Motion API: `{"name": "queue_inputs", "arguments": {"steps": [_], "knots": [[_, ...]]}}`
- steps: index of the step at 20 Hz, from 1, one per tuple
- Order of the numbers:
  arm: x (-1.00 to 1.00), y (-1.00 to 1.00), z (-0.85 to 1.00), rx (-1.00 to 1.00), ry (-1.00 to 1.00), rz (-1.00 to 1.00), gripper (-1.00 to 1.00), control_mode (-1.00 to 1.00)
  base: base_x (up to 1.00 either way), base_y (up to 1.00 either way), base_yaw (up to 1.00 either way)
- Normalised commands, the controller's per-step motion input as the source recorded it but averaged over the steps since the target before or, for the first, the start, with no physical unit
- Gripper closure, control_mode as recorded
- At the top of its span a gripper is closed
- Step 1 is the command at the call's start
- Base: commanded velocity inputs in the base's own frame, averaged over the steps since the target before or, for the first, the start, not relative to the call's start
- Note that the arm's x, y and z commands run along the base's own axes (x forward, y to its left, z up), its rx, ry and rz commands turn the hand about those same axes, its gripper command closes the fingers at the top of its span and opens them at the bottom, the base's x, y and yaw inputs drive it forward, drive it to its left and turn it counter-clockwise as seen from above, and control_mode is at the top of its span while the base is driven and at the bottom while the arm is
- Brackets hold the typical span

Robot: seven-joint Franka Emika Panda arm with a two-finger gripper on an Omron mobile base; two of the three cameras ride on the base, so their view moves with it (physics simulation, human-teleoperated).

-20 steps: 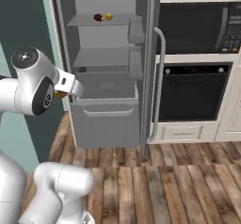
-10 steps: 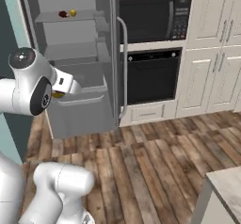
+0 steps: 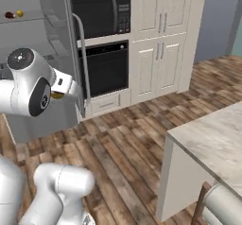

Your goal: Place one lemon and one steak in each tupperware on the nearby counter, to pack two identical lunches.

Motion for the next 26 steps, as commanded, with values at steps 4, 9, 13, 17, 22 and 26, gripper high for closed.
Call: {"name": "queue_inputs", "arguments": {"steps": [4, 9, 13, 17, 22, 26], "knots": [[0.00, 0.00, 0.00, 0.00, 0.00, 0.00, 1.00, 1.00, -0.18, 0.13, -0.48], [0.00, 0.00, 0.00, 0.00, 0.00, 0.00, 1.00, 1.00, 0.00, 0.32, -0.45], [0.00, 0.00, 0.00, 0.00, 0.00, 0.00, 1.00, 1.00, 0.00, 0.55, -0.41], [0.00, 0.00, 0.00, 0.00, 0.00, 0.00, 1.00, 1.00, 0.00, 0.79, -0.35], [0.00, 0.00, 0.00, 0.00, 0.00, 0.00, 1.00, 1.00, 0.00, 0.86, -0.29], [0.00, 0.00, 0.00, 0.00, 0.00, 0.00, 1.00, 1.00, -0.02, 0.57, -0.29]]}}
